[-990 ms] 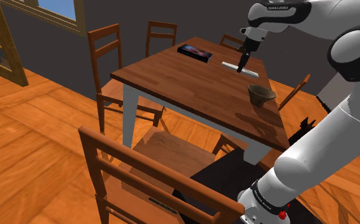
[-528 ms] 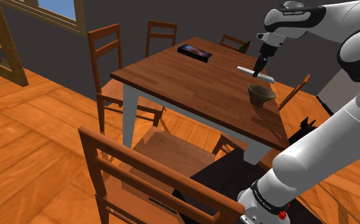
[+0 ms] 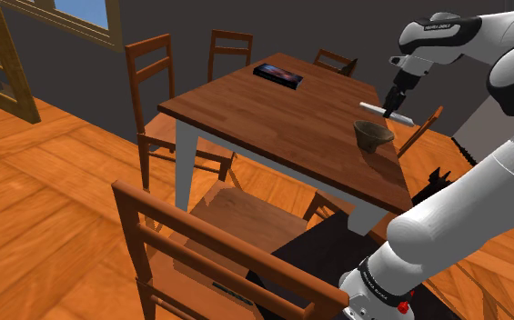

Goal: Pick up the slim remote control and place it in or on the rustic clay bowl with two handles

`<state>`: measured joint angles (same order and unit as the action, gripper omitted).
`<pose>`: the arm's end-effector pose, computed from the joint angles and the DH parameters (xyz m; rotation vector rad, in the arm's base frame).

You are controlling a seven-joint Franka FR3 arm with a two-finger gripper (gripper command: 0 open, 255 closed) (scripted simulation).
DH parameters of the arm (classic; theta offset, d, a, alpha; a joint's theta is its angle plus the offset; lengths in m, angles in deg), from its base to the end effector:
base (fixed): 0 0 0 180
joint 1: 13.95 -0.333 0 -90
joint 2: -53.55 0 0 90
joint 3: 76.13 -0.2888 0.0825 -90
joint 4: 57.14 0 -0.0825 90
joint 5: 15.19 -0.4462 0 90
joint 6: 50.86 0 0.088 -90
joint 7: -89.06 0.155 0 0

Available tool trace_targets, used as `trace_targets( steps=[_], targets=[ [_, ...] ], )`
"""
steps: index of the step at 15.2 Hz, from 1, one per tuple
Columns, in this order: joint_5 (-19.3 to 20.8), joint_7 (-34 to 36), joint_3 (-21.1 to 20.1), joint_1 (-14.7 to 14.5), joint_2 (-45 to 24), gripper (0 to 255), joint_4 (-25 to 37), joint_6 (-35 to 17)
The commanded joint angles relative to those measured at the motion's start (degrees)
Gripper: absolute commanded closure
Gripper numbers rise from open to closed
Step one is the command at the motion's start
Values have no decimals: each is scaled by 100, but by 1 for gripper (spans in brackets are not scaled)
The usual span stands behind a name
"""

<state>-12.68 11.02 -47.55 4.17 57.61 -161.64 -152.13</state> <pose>0.4092 -0.4486 0.4681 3.0116 0.8601 -0.0083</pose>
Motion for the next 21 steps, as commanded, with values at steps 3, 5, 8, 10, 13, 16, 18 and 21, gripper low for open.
trace_targets(
  steps=[3,5,8,10,13,16,18,21],
  targets=[
    [1,-44,26,20,-8,255,-290,-299],
    [-2,-45,30,23,-17,255,-435,-452],
    [-11,-51,37,27,-42,255,-641,-681],
    [-21,-58,43,31,-66,255,-772,-833],
    [-31,-65,48,33,-91,255,-881,-963],
    [-31,-65,48,33,-91,255,-881,-963],
    [-31,-65,48,34,-91,255,-881,-963],
    [-34,-64,47,32,-97,0,-876,-963]
  ],
)
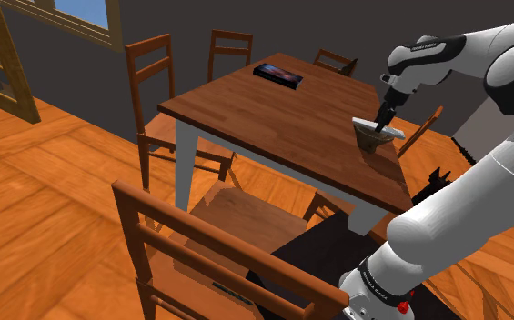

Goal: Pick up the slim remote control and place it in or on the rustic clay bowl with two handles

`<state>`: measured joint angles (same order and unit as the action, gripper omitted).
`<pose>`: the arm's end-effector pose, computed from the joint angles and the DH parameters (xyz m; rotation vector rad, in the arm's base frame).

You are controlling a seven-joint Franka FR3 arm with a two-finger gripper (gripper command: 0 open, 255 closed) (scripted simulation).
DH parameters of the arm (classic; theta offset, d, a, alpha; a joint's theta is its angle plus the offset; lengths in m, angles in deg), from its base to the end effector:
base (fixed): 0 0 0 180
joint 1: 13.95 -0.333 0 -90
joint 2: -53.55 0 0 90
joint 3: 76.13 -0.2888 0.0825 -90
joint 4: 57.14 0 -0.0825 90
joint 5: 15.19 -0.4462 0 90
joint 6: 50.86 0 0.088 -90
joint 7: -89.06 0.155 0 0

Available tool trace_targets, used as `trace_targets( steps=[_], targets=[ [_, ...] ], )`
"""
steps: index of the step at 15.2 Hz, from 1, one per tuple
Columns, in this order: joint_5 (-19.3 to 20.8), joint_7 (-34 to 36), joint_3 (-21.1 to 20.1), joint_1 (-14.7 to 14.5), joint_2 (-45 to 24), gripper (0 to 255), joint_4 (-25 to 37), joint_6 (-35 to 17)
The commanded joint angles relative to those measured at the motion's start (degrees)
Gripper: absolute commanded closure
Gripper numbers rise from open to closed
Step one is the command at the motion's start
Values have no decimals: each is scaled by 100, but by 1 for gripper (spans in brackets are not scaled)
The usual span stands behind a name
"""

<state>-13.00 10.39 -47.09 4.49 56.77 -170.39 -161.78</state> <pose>0.4044 -0.4493 0.3927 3.0088 0.8626 -0.0057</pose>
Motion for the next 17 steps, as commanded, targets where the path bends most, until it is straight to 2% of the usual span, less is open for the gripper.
trace_targets(
  steps=[1,5,9,17],
  targets=[
    [1,1,0,0,-6,0,-10,-2],
    [0,-2,2,1,-7,0,-6,1],
    [36,26,-25,-16,85,0,633,722],
    [36,26,-25,-16,85,0,633,722]
  ],
)
